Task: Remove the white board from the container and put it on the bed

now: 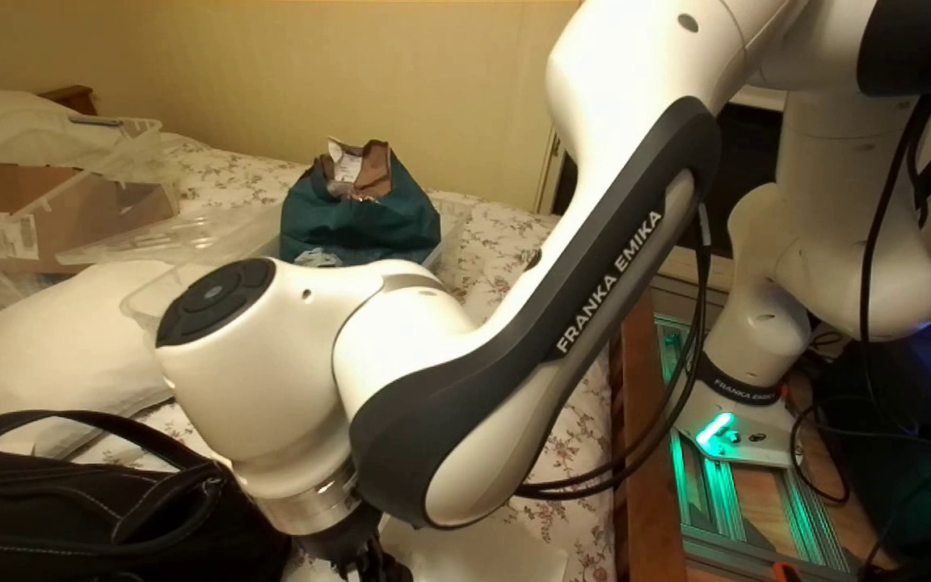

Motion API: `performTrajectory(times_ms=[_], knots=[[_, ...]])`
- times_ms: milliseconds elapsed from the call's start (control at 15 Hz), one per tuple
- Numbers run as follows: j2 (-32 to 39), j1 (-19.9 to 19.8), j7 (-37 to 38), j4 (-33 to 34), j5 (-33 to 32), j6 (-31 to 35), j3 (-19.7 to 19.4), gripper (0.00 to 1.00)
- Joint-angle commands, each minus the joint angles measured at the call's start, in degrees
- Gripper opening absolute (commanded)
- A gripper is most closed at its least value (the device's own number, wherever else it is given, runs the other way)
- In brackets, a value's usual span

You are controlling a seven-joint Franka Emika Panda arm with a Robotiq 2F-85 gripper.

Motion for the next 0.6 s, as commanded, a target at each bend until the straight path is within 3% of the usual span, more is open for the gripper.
performTrajectory(times_ms=[0, 533], knots=[[4.8, 2.2, 0.9, 3.0, -1.1, 3.2, -0.5, 0.07], [12.4, 5.9, -0.1, 7.7, -3.0, 11.3, -1.3, 0.07]])
